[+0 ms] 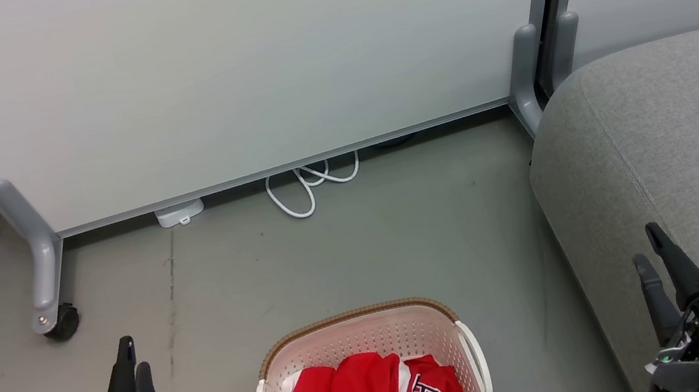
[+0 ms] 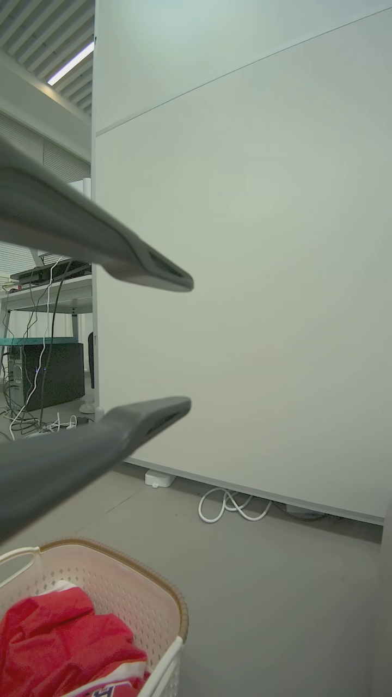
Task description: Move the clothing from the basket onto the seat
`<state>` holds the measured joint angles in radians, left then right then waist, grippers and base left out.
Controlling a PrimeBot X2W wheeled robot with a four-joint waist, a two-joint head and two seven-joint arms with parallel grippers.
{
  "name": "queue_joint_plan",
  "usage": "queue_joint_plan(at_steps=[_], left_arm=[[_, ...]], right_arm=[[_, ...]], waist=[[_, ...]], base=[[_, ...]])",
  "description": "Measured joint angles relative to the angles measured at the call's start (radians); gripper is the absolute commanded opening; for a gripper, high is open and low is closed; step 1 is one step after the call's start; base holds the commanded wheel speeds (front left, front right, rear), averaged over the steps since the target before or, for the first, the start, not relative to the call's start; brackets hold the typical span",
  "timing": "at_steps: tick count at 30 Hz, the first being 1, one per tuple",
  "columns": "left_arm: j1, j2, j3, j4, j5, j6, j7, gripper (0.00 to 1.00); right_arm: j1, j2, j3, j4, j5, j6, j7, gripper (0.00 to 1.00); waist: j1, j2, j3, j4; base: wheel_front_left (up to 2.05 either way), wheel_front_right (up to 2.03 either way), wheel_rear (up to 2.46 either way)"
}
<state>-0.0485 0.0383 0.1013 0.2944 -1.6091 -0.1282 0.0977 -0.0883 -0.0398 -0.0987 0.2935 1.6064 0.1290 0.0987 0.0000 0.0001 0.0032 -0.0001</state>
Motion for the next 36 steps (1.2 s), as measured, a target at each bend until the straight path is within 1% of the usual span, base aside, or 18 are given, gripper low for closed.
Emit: queue_joint_plan(at_steps=[4, 9, 17, 25, 26, 28, 29, 31, 33, 34, 35, 36], left_arm=[[0.000, 0.000, -0.016, 0.000, 0.013, 0.000, -0.015, 1.00], [-0.008, 0.001, -0.029, 0.006, 0.077, 0.000, -0.040, 1.00], [-0.015, 0.001, -0.049, 0.006, 0.237, 0.005, -0.075, 1.00], [-0.023, 0.001, -0.078, 0.006, 0.421, 0.013, -0.108, 1.00], [-0.026, 0.002, -0.083, 0.006, 0.467, 0.013, -0.115, 1.00], [-0.027, 0.003, -0.086, 0.005, 0.488, 0.013, -0.119, 1.00], [-0.027, 0.005, -0.091, 0.003, 0.533, 0.014, -0.126, 1.00], [-0.027, 0.009, -0.099, 0.000, 0.577, 0.014, -0.135, 1.00], [-0.027, 0.013, -0.108, 0.001, 0.616, 0.014, -0.140, 1.00], [-0.027, 0.013, -0.108, 0.001, 0.616, 0.014, -0.140, 1.00], [-0.028, 0.016, -0.114, 0.001, 0.653, 0.014, -0.147, 1.00], [-0.028, 0.016, -0.116, 0.001, 0.668, 0.014, -0.151, 1.00]], right_arm=[[0.000, 0.000, 0.012, 0.003, -0.020, 0.000, -0.016, 1.00], [-0.001, 0.000, 0.022, 0.010, -0.087, 0.000, -0.040, 1.00], [-0.006, 0.000, 0.029, 0.012, -0.238, 0.000, -0.075, 1.00], [-0.011, 0.000, 0.039, 0.011, -0.407, 0.000, -0.108, 1.00], [-0.011, 0.000, 0.041, 0.011, -0.448, 0.000, -0.116, 1.00], [-0.011, 0.000, 0.042, 0.011, -0.463, 0.000, -0.119, 1.00], [-0.012, 0.000, 0.044, 0.011, -0.503, 0.000, -0.127, 1.00], [-0.012, -0.001, 0.046, 0.012, -0.542, 0.000, -0.133, 1.00], [-0.013, -0.001, 0.049, 0.013, -0.584, 0.000, -0.142, 1.00], [-0.013, -0.001, 0.049, 0.013, -0.584, 0.000, -0.142, 1.00], [-0.016, -0.001, 0.053, 0.015, -0.628, 0.000, -0.148, 1.00], [-0.016, -0.001, 0.054, 0.016, -0.648, 0.000, -0.153, 1.00]], waist=[[0.0000, 0.0000, 0.000, 0.000], [0.0000, 0.0000, 0.001, 0.000], [0.0000, 0.0000, 0.004, 0.000], [0.0000, 0.0000, 0.006, 0.002], [0.0001, 0.0000, 0.007, 0.002], [0.0000, 0.0000, 0.007, 0.002], [0.0000, 0.0000, 0.007, 0.002], [0.0000, 0.0000, 0.008, 0.002], [0.0000, 0.0000, 0.008, 0.002], [0.0000, 0.0000, 0.008, 0.002], [0.0000, 0.0000, 0.008, 0.003], [0.0000, 0.0000, 0.009, 0.003]], base=[[0.00, 0.00, 0.00], [0.00, 0.00, 0.00], [0.00, 0.00, 0.00], [0.00, 0.00, 0.00], [0.00, 0.00, 0.00], [0.00, 0.00, 0.00], [0.00, 0.00, 0.00], [0.00, 0.00, 0.00], [0.00, 0.00, 0.00], [0.00, 0.00, 0.00], [0.00, 0.00, 0.00], [0.00, 0.00, 0.00]])
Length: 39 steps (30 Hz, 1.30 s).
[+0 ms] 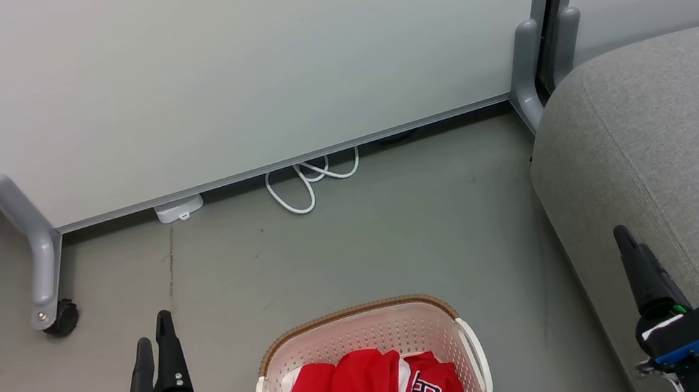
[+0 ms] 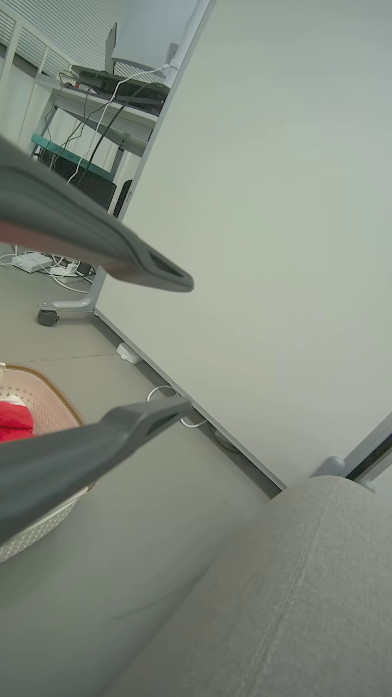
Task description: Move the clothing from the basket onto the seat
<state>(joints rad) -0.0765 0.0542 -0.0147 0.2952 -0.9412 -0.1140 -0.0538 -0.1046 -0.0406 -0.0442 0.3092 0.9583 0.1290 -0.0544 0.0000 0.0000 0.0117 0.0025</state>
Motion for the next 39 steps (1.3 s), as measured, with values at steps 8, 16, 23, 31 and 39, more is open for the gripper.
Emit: queue_joint_plan(at_steps=[8, 16, 23, 31, 39], left_arm=[[-0.007, 0.005, -0.021, 0.000, 0.124, 0.000, -0.027, 1.00], [-0.013, 0.011, -0.037, 0.003, 0.228, -0.001, -0.050, 1.00], [-0.019, 0.012, -0.050, 0.010, 0.303, -0.002, -0.072, 1.00], [-0.024, 0.013, -0.054, 0.023, 0.374, -0.007, -0.091, 1.00], [-0.030, 0.016, -0.063, 0.036, 0.449, -0.010, -0.112, 1.00]], right_arm=[[-0.011, 0.000, 0.006, 0.009, -0.142, 0.000, -0.026, 1.00], [-0.018, -0.001, 0.011, 0.017, -0.256, 0.000, -0.049, 1.00], [-0.026, -0.001, 0.019, 0.024, -0.337, 0.000, -0.070, 1.00], [-0.034, -0.002, 0.028, 0.035, -0.423, 0.000, -0.090, 1.00], [-0.041, -0.002, 0.035, 0.047, -0.504, 0.000, -0.111, 1.00]], waist=[[0.0000, 0.0000, 0.002, 0.000], [0.0000, 0.0000, 0.005, -0.001], [0.0001, 0.0000, 0.006, -0.002], [0.0000, 0.0000, 0.008, -0.004], [0.0000, 0.0000, 0.008, -0.006]], base=[[0.00, 0.00, 0.00], [0.00, 0.00, 0.00], [0.00, 0.00, 0.00], [0.00, 0.00, 0.00], [0.00, 0.00, 0.00]])
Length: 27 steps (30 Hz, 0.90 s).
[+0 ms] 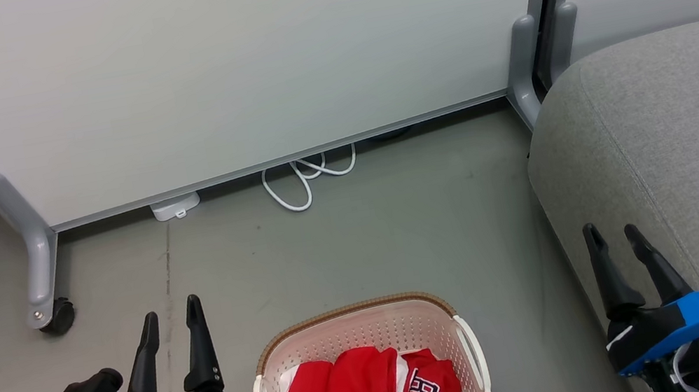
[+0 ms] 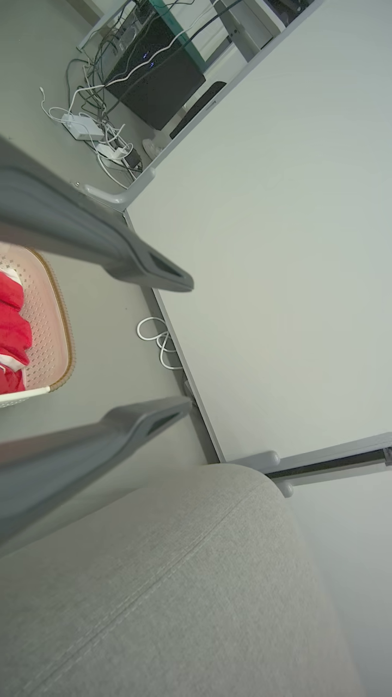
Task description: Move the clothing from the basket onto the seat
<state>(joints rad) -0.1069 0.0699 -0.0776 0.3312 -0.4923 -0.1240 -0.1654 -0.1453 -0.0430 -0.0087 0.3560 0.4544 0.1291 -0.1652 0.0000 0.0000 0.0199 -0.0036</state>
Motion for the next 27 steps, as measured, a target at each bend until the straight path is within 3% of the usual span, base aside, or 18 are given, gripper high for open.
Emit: queue_joint_plan(at_steps=[27], left_arm=[[-0.017, 0.000, -0.034, 0.037, 0.197, -0.002, -0.058, 1.00]], right_arm=[[-0.016, -0.003, 0.009, 0.029, -0.240, 0.000, -0.049, 1.00]], waist=[[0.0000, 0.0000, 0.000, -0.003]], base=[[0.00, 0.00, 0.00]])
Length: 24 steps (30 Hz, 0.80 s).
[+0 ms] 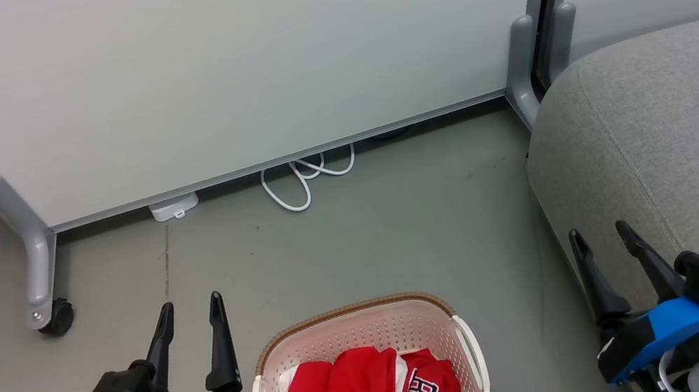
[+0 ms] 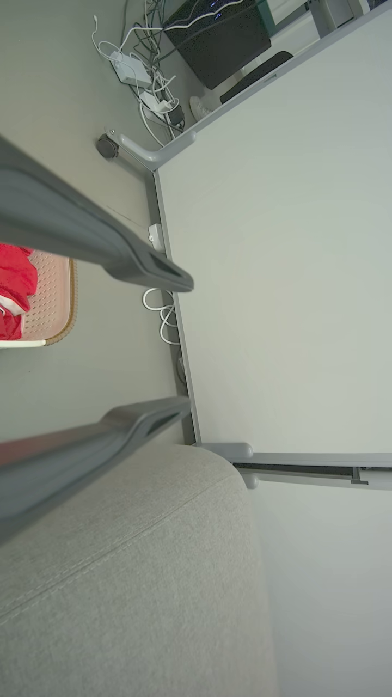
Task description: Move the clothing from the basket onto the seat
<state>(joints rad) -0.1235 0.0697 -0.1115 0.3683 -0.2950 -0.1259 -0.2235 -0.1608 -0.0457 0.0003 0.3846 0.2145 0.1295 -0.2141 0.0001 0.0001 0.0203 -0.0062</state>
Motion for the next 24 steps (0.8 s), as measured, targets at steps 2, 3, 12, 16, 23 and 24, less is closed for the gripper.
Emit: queue_joint_plan(at_steps=[2, 3, 12, 16, 23, 24], left_arm=[[-0.001, 0.000, -0.002, 0.002, 0.010, 0.000, -0.005, 1.00], [-0.001, 0.000, -0.002, 0.003, 0.014, 0.000, -0.007, 1.00], [-0.003, -0.001, -0.005, 0.006, 0.046, -0.003, -0.025, 1.00], [-0.005, -0.001, -0.009, 0.008, 0.062, -0.003, -0.030, 1.00], [-0.008, 0.001, -0.021, 0.009, 0.085, -0.003, -0.038, 1.00], [-0.008, 0.001, -0.021, 0.009, 0.085, -0.003, -0.038, 1.00]], right_arm=[[0.000, 0.000, 0.001, 0.002, -0.014, 0.000, -0.004, 1.00], [0.000, 0.000, 0.001, 0.004, -0.021, 0.000, -0.005, 1.00], [-0.003, -0.001, 0.003, 0.009, -0.092, 0.001, -0.022, 1.00], [-0.009, -0.001, 0.006, 0.012, -0.111, 0.001, -0.028, 1.00], [-0.012, -0.001, 0.013, 0.014, -0.137, 0.001, -0.038, 1.00], [-0.012, -0.001, 0.014, 0.015, -0.137, 0.001, -0.038, 1.00]], waist=[[0.0000, 0.0000, 0.000, -0.001], [0.0000, 0.0000, 0.000, -0.001], [0.0000, 0.0000, 0.000, -0.001], [0.0000, 0.0000, 0.002, -0.001], [0.0000, 0.0000, 0.005, -0.001], [0.0000, 0.0000, 0.006, -0.001]], base=[[0.00, 0.00, 0.00], [0.00, 0.00, 0.00], [0.00, 0.00, 0.00], [0.00, 0.00, 0.00], [0.00, 0.00, 0.00], [0.00, 0.00, 0.00]])
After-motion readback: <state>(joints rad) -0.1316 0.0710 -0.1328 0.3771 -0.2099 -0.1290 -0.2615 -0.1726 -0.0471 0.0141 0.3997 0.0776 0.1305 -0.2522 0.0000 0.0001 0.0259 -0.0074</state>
